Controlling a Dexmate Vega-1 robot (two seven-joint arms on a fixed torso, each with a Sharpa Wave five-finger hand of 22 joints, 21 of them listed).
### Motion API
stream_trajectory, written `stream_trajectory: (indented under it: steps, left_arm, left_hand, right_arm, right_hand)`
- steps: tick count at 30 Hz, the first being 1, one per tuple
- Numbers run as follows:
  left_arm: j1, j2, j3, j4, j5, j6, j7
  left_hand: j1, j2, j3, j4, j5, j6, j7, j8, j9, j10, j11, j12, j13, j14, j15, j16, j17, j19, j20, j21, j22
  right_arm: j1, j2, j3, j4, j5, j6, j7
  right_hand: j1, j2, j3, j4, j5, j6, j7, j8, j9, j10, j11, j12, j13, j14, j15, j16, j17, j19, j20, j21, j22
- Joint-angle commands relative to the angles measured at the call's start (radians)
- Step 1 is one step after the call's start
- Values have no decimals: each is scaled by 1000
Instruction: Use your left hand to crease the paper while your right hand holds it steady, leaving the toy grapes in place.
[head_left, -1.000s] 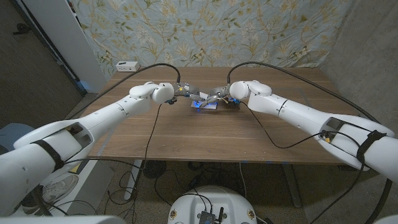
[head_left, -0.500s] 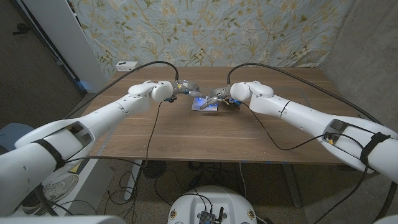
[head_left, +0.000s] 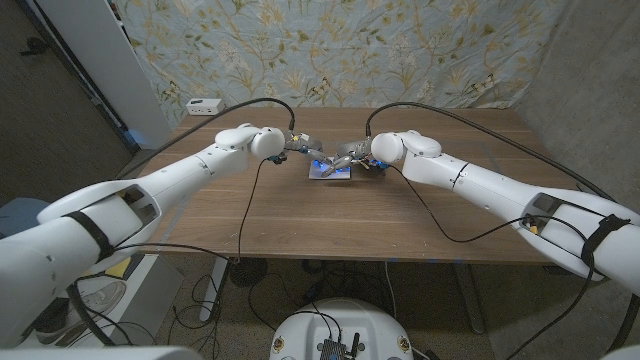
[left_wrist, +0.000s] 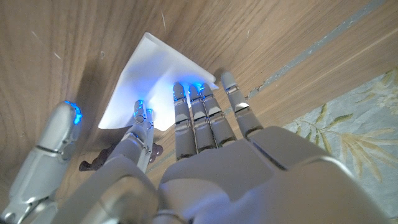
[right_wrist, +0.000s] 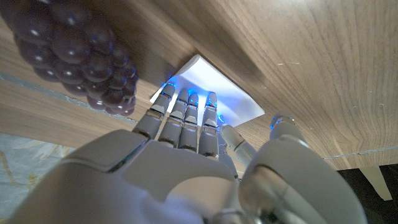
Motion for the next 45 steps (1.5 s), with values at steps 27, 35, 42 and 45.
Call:
stream_trajectory:
  steps: [27, 35, 42, 45]
  left_arm:
    - [16, 18, -1, -7, 14, 3, 88]
    - [41, 28, -36, -15, -20, -25, 145]
    - [99, 44, -100, -31, -84, -66, 271]
    - [124, 45, -132, -38, -122, -84, 317]
  left_hand:
    - [-54, 37, 25, 59, 0, -5, -32, -16, -13, -2, -12, -18, -72, 16, -1, -25, 6, 7, 33, -53, 5]
    - [-53, 40, 29, 60, 0, 5, -35, -11, -13, 6, -12, -12, -73, 17, -2, -23, 6, 3, 37, -58, 6]
    - [-44, 44, 38, 56, 1, 12, -40, -8, -13, 11, -19, -9, -74, 21, -4, -21, 5, 2, 40, -61, 6]
    - [-37, 45, 45, 51, 2, -4, -48, -14, -13, 4, -24, -11, -74, 18, -3, -22, 4, -3, 44, -65, 7]
  right_arm:
    - [-20, 6, 44, 13, 34, 34, -57]
    - [-100, -23, 148, 8, 147, 170, -203]
    - [-163, -23, 217, 41, 224, 310, -327]
    - [-178, -16, 239, 64, 257, 360, -356]
  right_hand:
    - [21, 23, 11, -14, 10, -9, -11, -16, 3, -8, 0, -11, 2, -13, 15, -11, 3, 8, -1, -9, 3]
    - [36, 36, 18, -25, 8, -22, -19, -23, 3, -26, -7, -20, 3, -34, 11, -20, 4, 0, 3, -16, 3]
    - [55, 50, 25, -40, 3, -57, -40, -36, 3, -71, -14, -35, 3, -81, -1, -38, 6, -34, -7, -35, 3]
    - [58, 52, 25, -44, 2, -68, -45, -38, 3, -83, -17, -37, 3, -96, 5, -43, 6, -44, -5, -41, 3]
